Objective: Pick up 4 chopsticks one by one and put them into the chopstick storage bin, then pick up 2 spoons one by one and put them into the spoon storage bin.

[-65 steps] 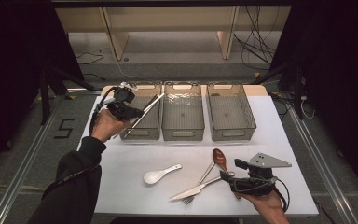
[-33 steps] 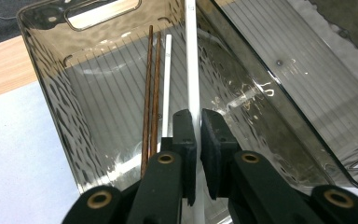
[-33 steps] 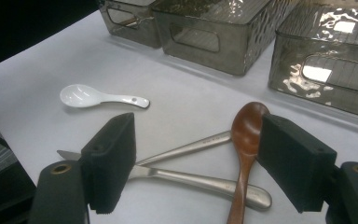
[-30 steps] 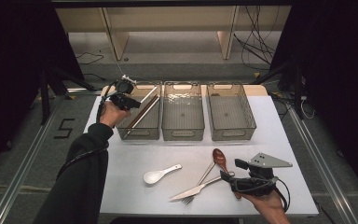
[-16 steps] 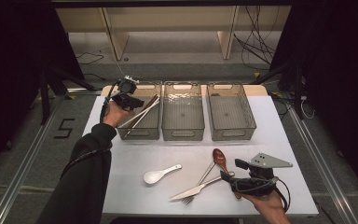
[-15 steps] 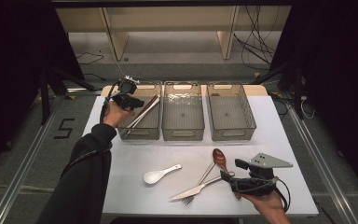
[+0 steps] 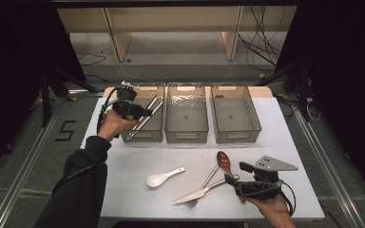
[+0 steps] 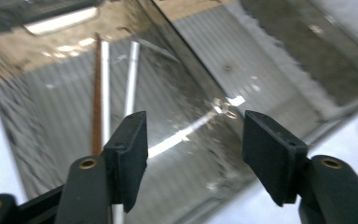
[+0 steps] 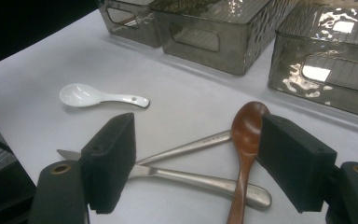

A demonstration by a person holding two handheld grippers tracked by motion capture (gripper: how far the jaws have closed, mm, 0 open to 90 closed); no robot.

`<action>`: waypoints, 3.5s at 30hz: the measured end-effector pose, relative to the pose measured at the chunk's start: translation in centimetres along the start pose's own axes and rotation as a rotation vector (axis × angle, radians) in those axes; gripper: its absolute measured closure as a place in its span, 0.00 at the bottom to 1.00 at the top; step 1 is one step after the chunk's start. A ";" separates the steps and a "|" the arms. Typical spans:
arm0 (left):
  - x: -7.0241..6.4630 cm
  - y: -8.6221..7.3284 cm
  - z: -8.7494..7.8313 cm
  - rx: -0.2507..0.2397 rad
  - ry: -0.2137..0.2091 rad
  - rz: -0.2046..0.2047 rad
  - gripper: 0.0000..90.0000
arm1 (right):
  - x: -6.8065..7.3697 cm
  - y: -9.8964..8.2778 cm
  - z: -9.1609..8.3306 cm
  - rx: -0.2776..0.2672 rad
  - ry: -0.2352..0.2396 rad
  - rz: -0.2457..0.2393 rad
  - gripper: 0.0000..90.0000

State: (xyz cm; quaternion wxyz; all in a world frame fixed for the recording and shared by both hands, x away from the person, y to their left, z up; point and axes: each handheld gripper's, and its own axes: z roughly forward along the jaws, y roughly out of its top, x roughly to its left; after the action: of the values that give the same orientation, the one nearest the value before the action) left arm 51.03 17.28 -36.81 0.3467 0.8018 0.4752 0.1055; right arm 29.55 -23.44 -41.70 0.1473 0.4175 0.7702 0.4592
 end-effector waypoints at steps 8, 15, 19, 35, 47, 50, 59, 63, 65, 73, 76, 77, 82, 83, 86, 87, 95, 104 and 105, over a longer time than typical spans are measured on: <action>-2.2 -2.3 -1.1 -0.018 -0.052 0.045 0.34 | 0.0 0.0 0.1 0.002 0.000 -0.003 0.32; -3.6 -3.5 -1.3 -0.012 -0.075 0.088 0.30 | 0.1 0.0 0.1 0.005 0.002 -0.007 0.32; -4.7 -4.0 -1.8 -0.016 -0.091 0.120 0.28 | 0.0 0.0 0.2 0.009 0.000 -0.008 0.32; -7.3 -6.5 -1.3 0.029 -0.135 0.204 0.25 | -0.2 -0.1 0.2 0.013 0.001 0.002 0.32; -9.1 -8.1 0.6 0.113 -0.147 0.254 0.24 | -0.2 0.0 0.2 0.008 0.001 0.002 0.32; -9.5 -8.7 1.3 0.150 -0.130 0.281 0.23 | -0.1 0.0 0.2 0.011 0.004 -0.008 0.32; -9.9 -9.4 2.6 0.202 -0.124 0.295 0.22 | -0.2 0.0 0.2 0.012 0.005 -0.003 0.32; -10.2 -9.6 3.1 0.229 -0.126 0.304 0.22 | -0.3 -0.1 0.2 0.011 0.003 -0.001 0.32; -10.3 -9.8 3.3 0.245 -0.127 0.311 0.22 | -0.3 -0.1 0.1 0.009 0.005 0.002 0.32; -10.8 -10.2 4.0 0.288 -0.120 0.334 0.25 | -0.2 0.0 0.1 0.008 0.006 -0.013 0.32; -10.9 -10.4 4.3 0.303 -0.129 0.346 0.30 | -0.1 0.0 0.2 0.014 0.006 -0.016 0.32; -11.0 -10.4 4.4 0.311 -0.132 0.351 0.31 | 0.0 0.0 0.2 0.015 0.005 -0.015 0.32; -11.4 -10.7 4.8 0.337 -0.156 0.368 0.40 | 0.1 0.0 0.3 0.019 0.005 -0.022 0.32; -11.5 -10.7 4.9 0.341 -0.159 0.369 0.42 | 0.1 0.0 0.3 0.019 0.005 -0.020 0.32; -11.7 -10.7 5.2 0.354 -0.173 0.383 0.47 | 0.1 0.0 0.3 0.019 0.004 -0.019 0.32; -11.8 -10.8 5.3 0.355 -0.176 0.382 0.49 | 0.1 0.0 0.2 0.019 0.005 -0.018 0.32; -12.2 -11.1 5.8 0.385 -0.196 0.411 0.63 | 0.1 0.0 0.3 0.021 0.004 -0.018 0.32; -12.6 -11.1 5.8 0.382 -0.178 0.456 0.78 | 0.1 0.0 0.3 0.020 0.004 -0.018 0.32; -12.6 -11.2 5.8 0.381 -0.178 0.457 0.79 | 0.1 0.0 0.3 0.021 0.003 -0.018 0.32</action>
State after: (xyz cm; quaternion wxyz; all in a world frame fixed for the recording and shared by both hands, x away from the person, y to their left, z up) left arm 39.63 7.54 -46.42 0.1979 0.9445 0.2613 0.0191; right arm 29.64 -23.23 -41.86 0.1458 0.4111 0.7789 0.4505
